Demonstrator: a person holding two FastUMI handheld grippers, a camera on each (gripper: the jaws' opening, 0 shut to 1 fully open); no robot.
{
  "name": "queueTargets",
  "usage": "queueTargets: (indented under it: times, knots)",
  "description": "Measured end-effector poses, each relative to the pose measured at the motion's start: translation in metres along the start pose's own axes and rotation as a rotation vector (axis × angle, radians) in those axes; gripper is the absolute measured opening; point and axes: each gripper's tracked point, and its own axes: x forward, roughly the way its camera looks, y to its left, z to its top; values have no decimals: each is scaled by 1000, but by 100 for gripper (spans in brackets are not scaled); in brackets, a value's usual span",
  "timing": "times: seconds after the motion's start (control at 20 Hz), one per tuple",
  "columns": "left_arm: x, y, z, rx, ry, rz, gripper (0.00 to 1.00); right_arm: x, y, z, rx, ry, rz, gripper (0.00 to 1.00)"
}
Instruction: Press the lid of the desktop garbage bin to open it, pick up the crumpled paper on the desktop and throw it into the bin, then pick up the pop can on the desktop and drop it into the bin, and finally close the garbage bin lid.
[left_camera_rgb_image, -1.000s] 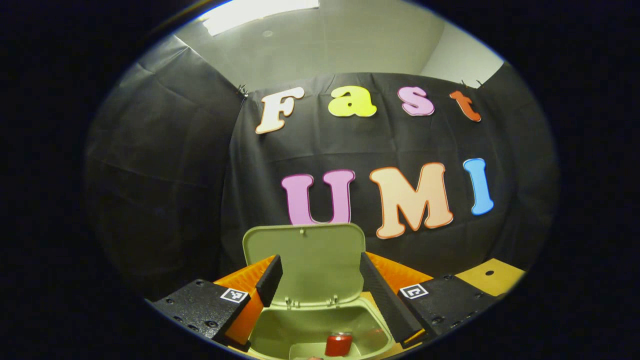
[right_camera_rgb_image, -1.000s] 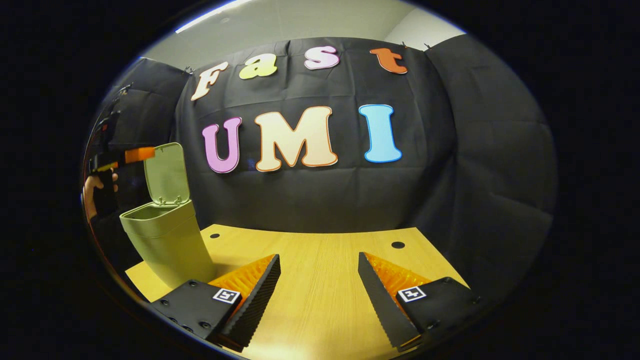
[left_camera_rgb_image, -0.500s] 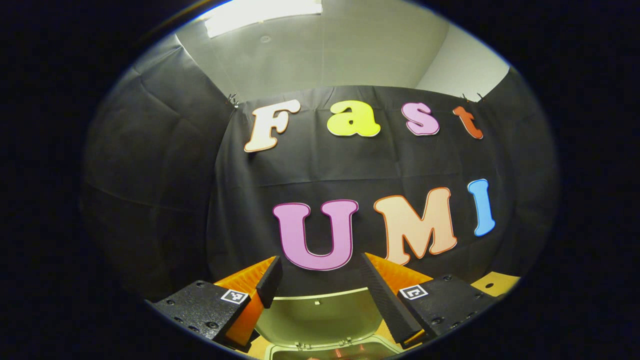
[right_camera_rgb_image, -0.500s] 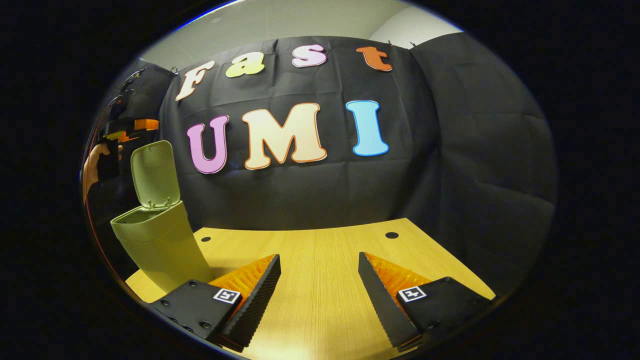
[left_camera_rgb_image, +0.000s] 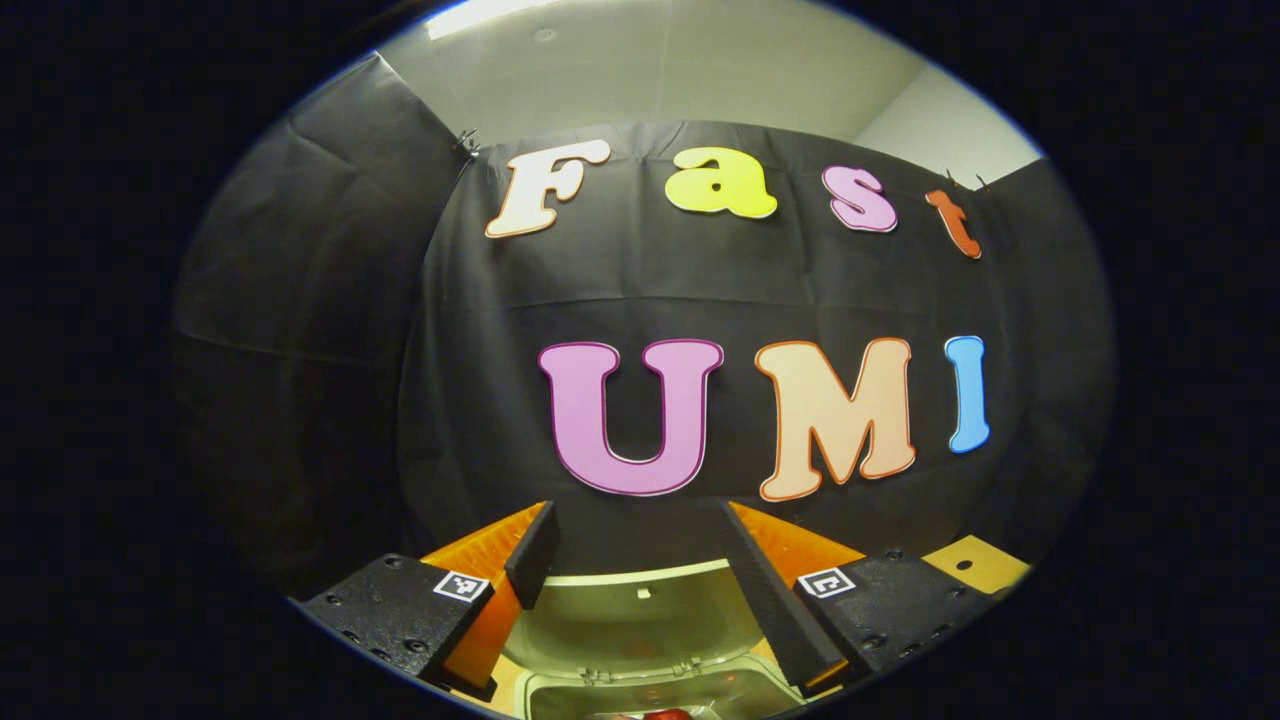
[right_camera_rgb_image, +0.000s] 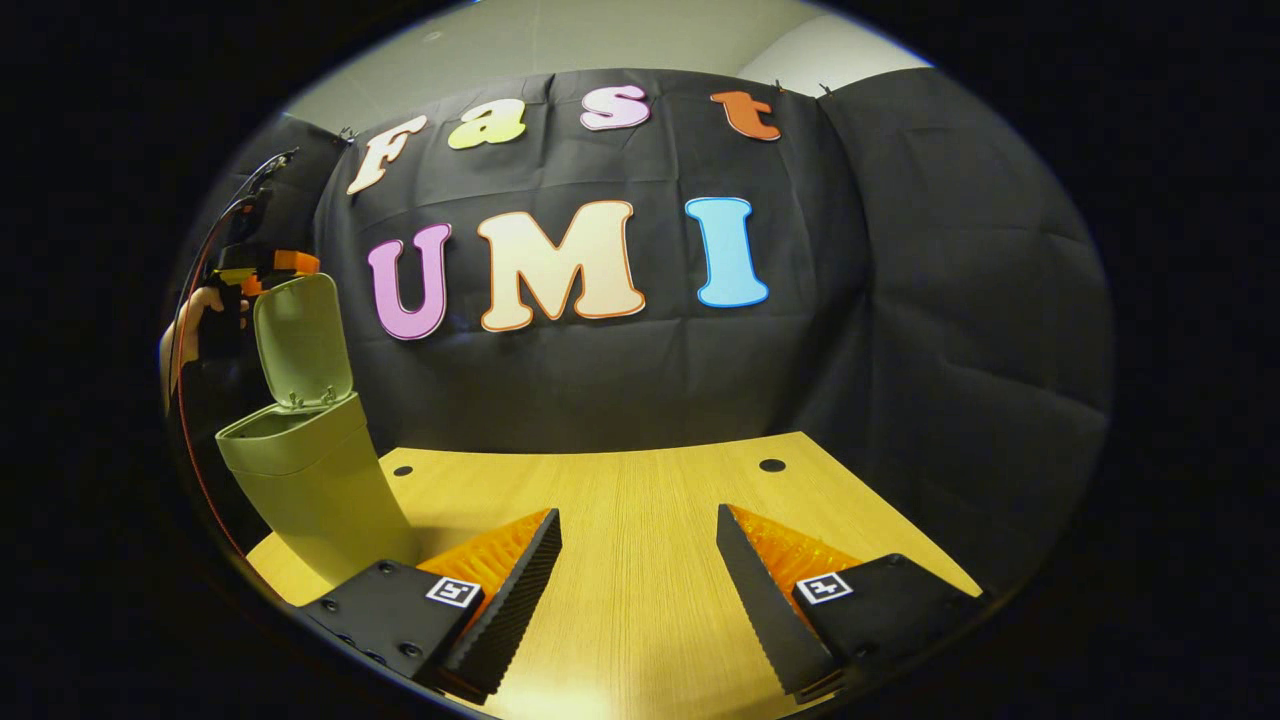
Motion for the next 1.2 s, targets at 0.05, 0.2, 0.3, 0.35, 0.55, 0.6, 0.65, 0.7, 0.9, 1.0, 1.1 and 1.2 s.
queueTargets:
  times: [0.05, 0.2, 0.3, 0.35, 0.55, 0.6, 0.65, 0.7, 0.9, 1.0, 1.1, 1.2]
  knots:
    - [-6, -2, -4, 6, 9, 1, 96, 2, 0, 2, -3, 1, 11, 98]
    - [-31, -8, -5, 1, 9, -2, 99, 5, 0, 7, -9, 1, 51, 99]
    - [-45, -11, -10, -4, 13, -9, 96, 8, 0, 9, -9, 3, 79, 98]
    - [-53, -11, -15, -8, 21, -9, 96, 10, 0, 9, -11, 5, 92, 98]
    - [-83, -18, -31, -27, 45, 5, 96, 9, 4, 10, -19, 12, 147, 98]
    - [-90, -21, -35, -24, 49, 5, 98, 8, 5, 11, -20, 14, 160, 98]
    - [-96, -25, -41, -20, 54, -2, 96, 7, 7, 10, -22, 17, 176, 98]
    - [-102, -28, -46, -14, 59, -8, 96, 7, 10, 10, -26, 21, 191, 98]
    - [-120, -33, -69, -5, 98, 5, 96, 4, 14, 9, -42, 27, 229, 98]
    - [-128, -35, -81, -18, 119, 14, 96, 1, 17, 7, -50, 33, 243, 98]
    - [-134, -36, -93, -32, 131, 16, 95, 0, 18, 5, -61, 40, 254, 98]
    - [-139, -36, -106, -48, 144, 21, 96, -1, 17, 4, -69, 43, 257, 98]
